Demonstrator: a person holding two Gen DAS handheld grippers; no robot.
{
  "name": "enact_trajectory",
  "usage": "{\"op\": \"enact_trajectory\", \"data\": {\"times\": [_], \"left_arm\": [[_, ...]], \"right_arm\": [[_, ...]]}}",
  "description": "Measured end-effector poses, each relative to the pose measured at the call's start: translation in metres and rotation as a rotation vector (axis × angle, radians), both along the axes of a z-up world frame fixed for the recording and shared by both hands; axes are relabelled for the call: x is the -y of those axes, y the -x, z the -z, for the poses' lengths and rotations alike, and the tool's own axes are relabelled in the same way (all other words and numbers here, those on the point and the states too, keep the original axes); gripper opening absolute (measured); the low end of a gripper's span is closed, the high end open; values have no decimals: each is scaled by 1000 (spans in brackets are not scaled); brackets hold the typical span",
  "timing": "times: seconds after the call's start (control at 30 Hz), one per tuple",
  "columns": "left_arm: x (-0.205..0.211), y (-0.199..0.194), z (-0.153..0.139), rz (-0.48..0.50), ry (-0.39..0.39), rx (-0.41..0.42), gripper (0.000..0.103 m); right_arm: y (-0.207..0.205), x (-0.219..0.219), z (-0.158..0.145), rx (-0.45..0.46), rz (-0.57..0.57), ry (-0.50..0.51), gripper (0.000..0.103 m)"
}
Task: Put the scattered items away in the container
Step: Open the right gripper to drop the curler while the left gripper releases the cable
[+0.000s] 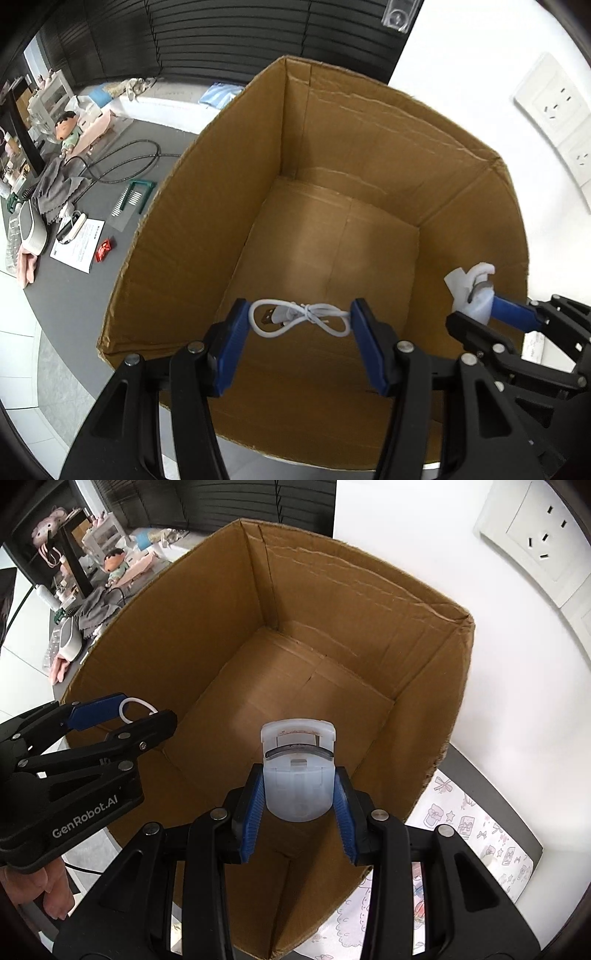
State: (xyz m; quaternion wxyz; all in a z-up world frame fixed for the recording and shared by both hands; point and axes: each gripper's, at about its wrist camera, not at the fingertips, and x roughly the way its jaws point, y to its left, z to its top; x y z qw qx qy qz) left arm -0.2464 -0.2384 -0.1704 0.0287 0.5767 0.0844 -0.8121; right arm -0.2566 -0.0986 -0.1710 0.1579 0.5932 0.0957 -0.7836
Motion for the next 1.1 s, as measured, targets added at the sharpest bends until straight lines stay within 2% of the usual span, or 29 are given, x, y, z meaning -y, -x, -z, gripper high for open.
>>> {"op": "enact_trajectory", "data": {"times": [0.5,0.83,0.9,0.93,0.97,1.0,1.1], "left_arm": [[2,2,-1,7,-30,16,55],[-3,1,1,15,-86,41,61],[-4,0,1,13,-92,43,71],[-4,0,0,9,-86,41,74],[-4,-1,-1,2,-79,39,83],[-4,-2,-1,-1,-84,39,90],[-6,-3,-3,4,-108,45,93]], "right_arm": [[-5,2,-3,3,-8,-13,39],[-15,-3,-21,-48,-4,-28,75],[-17,-6,-25,-61,0,-26,81],[-18,-7,-26,-65,2,-27,88],[-19,-9,-27,-68,4,-23,95],[-20,-11,-27,-70,9,-21,96],[-21,-18,-30,-72,32,0,98]]}}
